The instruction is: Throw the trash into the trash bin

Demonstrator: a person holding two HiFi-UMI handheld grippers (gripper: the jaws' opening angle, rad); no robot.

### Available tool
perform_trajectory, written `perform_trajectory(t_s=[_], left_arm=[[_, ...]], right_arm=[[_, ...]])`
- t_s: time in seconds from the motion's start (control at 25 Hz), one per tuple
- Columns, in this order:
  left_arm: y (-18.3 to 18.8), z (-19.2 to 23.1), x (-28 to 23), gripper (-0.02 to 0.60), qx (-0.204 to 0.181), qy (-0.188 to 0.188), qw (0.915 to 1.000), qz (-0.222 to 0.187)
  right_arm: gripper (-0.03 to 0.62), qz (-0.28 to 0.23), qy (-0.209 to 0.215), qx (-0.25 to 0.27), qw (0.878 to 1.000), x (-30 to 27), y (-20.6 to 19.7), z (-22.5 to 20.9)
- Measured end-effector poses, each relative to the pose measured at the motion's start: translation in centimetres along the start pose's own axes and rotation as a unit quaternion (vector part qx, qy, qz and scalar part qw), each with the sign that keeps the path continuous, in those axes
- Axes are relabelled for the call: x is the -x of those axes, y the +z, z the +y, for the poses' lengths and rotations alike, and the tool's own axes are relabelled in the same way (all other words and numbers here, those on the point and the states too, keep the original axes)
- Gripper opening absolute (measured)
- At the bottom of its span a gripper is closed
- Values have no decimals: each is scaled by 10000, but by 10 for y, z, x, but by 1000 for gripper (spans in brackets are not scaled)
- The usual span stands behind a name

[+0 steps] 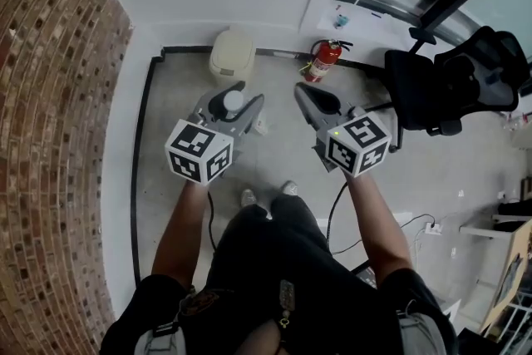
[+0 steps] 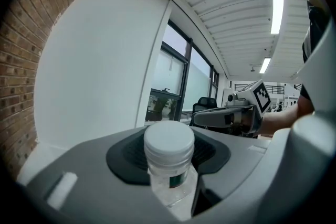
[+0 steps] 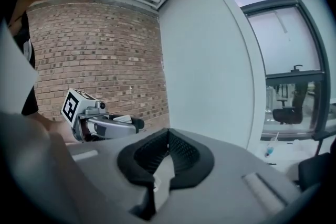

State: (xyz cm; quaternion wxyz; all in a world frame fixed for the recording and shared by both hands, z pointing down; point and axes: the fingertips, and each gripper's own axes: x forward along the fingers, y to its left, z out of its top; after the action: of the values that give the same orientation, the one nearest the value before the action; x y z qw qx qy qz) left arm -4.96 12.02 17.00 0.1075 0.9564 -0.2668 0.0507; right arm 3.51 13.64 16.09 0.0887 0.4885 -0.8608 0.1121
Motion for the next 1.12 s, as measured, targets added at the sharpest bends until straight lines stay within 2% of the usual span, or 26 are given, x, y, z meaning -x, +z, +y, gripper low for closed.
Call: perform_trajectory(t_s=[0.2,0.52,0.64,0.8,1.12], left_arm=[[-11,45,-18,184,112,333,9993,109],[-31,133,-74,184,220,856,9950,463],[-41,166,-98,184,307,1093,9916,614],[-51,210,-127,184,393,1402,9876,595],[-109,304,-146,184,565,1769,9803,680]], right_arm=[[3,158,269,-26,9995,-49,-9,-21],[3,359,709,-189,9967,-145,-36,-89],[3,551,790,-334,9948,-180,-64,-124],[3,872,937,-489,9906,-229,-106,-162],[3,1512,1363,-481,9779,-335,-212,-159]])
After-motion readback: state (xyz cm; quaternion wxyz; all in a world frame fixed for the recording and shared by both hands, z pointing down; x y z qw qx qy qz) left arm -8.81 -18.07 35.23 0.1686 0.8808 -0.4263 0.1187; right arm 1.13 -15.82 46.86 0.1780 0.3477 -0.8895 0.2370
